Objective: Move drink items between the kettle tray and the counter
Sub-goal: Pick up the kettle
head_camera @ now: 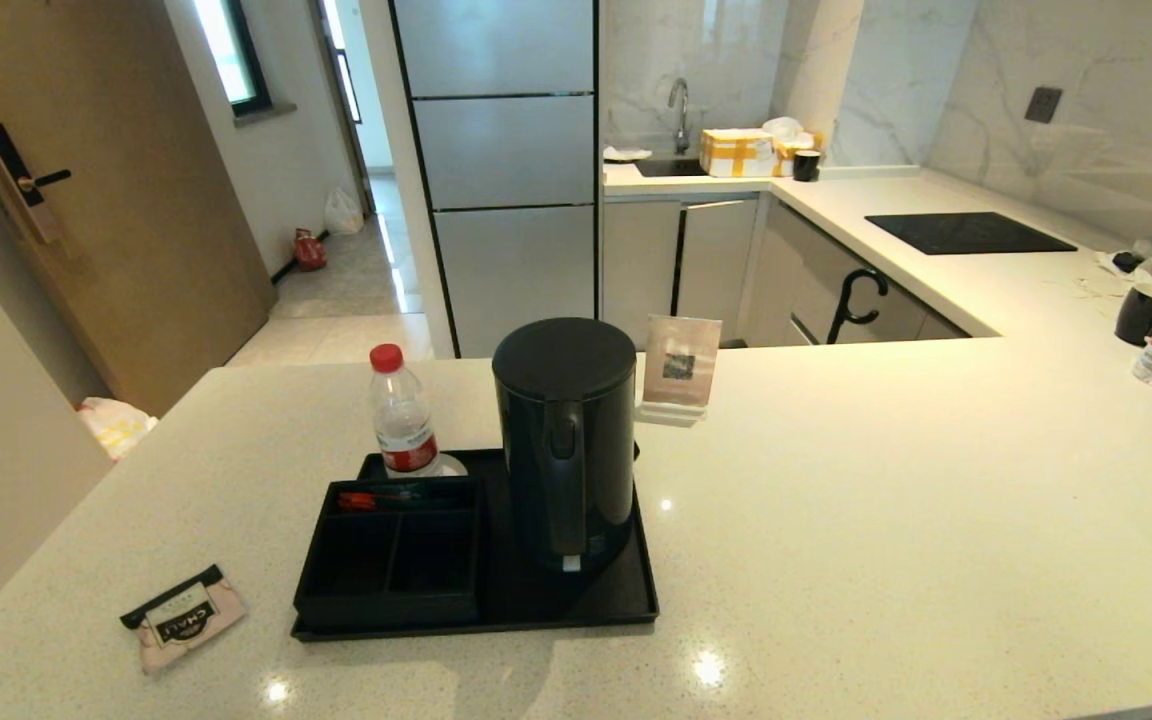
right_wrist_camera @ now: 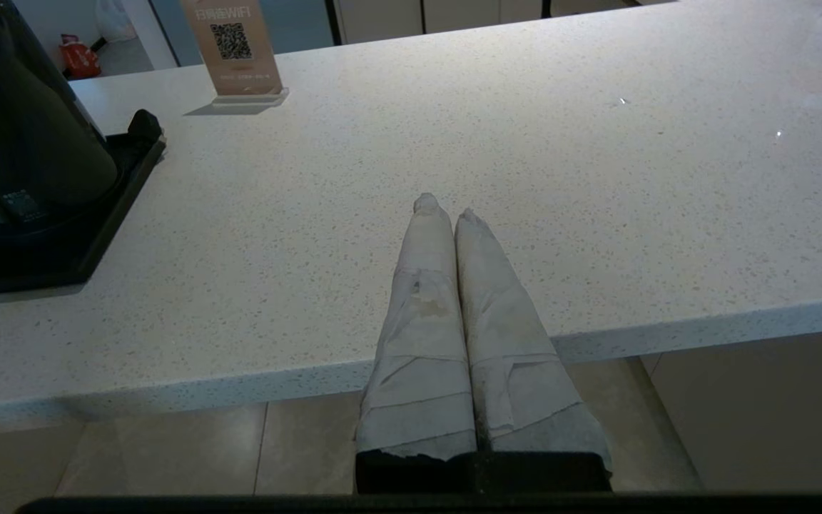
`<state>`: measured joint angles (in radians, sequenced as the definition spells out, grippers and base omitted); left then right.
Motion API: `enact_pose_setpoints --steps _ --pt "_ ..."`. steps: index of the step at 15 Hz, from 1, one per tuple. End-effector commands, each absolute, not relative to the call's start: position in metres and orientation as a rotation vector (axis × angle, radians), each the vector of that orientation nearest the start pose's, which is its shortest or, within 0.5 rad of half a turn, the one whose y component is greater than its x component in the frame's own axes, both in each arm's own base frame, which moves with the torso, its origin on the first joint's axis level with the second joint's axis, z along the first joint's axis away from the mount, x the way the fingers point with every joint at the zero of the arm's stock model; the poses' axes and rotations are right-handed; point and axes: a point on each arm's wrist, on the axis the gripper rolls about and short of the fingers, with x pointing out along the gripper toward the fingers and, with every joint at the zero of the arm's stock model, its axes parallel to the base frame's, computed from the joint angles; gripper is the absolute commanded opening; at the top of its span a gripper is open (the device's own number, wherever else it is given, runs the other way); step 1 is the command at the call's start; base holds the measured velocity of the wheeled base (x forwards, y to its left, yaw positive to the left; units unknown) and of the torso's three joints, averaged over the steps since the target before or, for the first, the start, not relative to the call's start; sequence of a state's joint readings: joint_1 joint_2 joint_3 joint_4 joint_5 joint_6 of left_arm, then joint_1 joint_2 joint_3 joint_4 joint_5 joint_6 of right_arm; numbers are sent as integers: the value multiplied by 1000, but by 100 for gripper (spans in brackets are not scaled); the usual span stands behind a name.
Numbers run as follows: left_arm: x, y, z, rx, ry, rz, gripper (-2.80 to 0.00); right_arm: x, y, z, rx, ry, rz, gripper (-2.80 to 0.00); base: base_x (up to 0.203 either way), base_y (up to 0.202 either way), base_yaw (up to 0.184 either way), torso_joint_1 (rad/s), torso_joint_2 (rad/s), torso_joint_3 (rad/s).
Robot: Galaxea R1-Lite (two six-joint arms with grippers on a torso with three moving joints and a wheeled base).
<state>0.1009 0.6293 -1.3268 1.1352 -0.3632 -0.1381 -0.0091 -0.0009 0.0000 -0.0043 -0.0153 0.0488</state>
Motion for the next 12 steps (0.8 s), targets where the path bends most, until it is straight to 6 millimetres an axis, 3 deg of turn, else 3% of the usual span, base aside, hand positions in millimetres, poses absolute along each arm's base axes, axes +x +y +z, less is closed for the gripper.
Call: enact_pose_setpoints --steps 1,4,6,8,10,12 --pt "-63 -14 304 -241 456 -229 -280 -23 0 76 49 -5 -24 -280 0 0 0 0 0 0" --pt "-63 -14 304 -241 456 -229 -280 -23 0 76 49 -5 -24 -280 0 0 0 0 0 0" --pt "-72 -13 290 -242 487 -201 -280 -23 0 76 49 -5 -24 -280 0 0 0 0 0 0" --pt "-106 -12 256 -224 442 -147 -280 -23 0 76 49 -4 -24 -280 0 0 0 0 0 0" --pt "-146 -9 203 -204 326 -89 -280 -23 0 76 49 -4 -24 -280 0 0 0 0 0 0" --pt "-151 -4 161 -194 303 -30 -280 -23 0 76 49 -5 -24 -280 0 0 0 0 0 0"
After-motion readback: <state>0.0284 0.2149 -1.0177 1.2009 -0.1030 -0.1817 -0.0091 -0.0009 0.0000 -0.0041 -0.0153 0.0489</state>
